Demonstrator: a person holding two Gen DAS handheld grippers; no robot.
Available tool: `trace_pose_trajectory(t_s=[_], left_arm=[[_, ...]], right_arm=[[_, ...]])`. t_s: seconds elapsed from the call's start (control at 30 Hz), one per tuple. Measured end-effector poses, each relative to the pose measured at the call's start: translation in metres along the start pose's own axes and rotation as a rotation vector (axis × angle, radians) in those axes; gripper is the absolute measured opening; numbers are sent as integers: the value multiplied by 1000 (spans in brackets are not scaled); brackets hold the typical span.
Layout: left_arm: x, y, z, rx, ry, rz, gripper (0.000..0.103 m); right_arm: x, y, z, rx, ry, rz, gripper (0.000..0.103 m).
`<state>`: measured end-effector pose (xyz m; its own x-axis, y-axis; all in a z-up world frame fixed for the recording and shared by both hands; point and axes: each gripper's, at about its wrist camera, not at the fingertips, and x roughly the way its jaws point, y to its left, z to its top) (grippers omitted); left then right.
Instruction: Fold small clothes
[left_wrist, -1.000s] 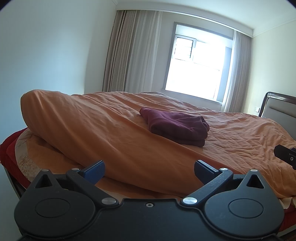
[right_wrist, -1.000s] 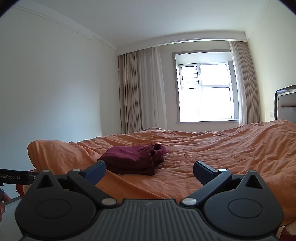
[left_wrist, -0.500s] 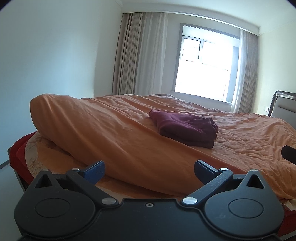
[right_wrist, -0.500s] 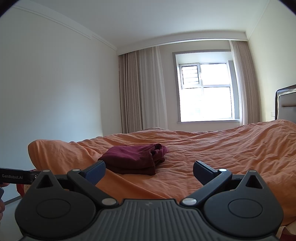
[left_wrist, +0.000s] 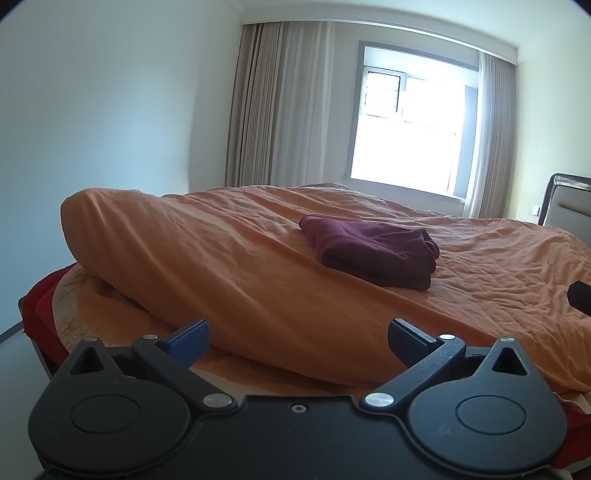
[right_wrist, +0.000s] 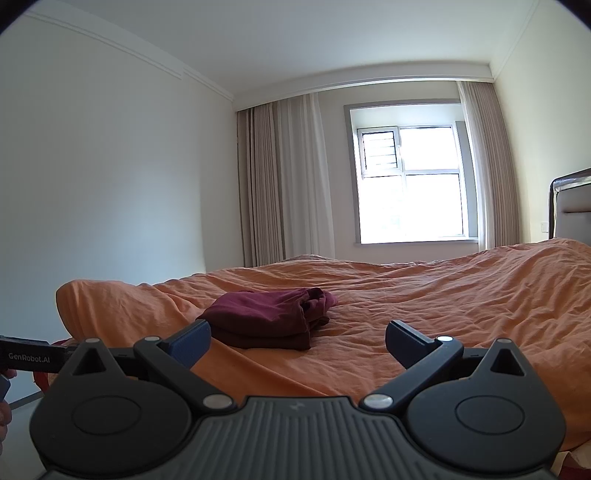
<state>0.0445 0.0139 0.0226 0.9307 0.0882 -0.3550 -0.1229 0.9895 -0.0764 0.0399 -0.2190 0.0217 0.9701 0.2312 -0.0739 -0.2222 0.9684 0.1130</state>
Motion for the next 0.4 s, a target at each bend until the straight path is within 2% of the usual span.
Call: trace_pose_trajectory(t_s=[0.4], left_arm=[[-1, -1, 1, 11, -5, -7, 102]], right_arm=[[0, -1, 0, 1, 1, 1, 103]])
